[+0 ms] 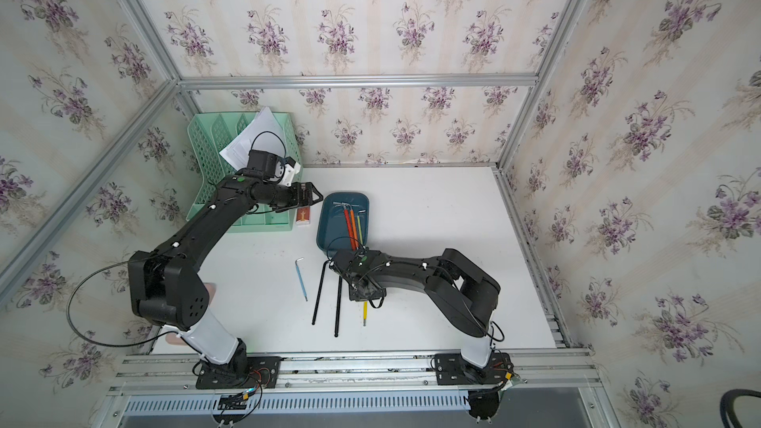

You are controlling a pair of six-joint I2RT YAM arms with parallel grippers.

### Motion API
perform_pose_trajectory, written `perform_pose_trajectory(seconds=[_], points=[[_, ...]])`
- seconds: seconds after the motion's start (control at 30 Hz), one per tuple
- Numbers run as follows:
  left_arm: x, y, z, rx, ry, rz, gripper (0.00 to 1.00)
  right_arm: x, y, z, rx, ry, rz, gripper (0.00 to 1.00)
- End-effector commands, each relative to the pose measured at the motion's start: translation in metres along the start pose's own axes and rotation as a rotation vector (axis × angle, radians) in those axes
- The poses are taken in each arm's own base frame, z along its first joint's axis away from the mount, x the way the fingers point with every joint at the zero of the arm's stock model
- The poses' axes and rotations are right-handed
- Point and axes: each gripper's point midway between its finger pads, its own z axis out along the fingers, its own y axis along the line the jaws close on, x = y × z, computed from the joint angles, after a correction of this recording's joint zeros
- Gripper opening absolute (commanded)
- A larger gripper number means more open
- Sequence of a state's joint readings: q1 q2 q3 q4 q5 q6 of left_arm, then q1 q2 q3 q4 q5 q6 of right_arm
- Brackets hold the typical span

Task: Put the hex key on the desktop into the storage box
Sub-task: Pick up the Allen key from the center of the board, then place the Allen key in the storage box.

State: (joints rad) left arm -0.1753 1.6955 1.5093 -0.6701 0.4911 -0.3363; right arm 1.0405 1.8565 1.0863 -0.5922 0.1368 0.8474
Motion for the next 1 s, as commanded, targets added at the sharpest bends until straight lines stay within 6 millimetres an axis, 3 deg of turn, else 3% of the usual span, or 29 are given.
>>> perform_pose_trajectory(seconds=[0.0, 0.2, 0.37, 0.57, 0.97], points=[[0.001, -0.001, -0.002, -0.004, 0.001, 0.008, 0.99, 0.03, -0.022, 0.029, 0.06, 0.088, 0.015, 0.24], [-0.001, -0.002, -0.005, -0.004, -0.014, 0.017, 0.99, 0.043, -0.031, 0.035, 0.059, 0.107, 0.029, 0.12], [0.0, 0.001, -0.001, -0.011, -0.003, 0.014, 0.99, 0.042, -0.037, 0.027, 0.052, 0.076, 0.047, 0.0], [0.002, 0.002, 0.004, -0.008, 0.009, 0.006, 0.99, 0.025, -0.038, 0.005, 0.036, -0.011, 0.058, 0.0], [0.003, -0.001, 0.009, 0.003, 0.016, 0.016, 0.99, -0.012, -0.021, -0.043, -0.061, -0.145, 0.066, 0.0]])
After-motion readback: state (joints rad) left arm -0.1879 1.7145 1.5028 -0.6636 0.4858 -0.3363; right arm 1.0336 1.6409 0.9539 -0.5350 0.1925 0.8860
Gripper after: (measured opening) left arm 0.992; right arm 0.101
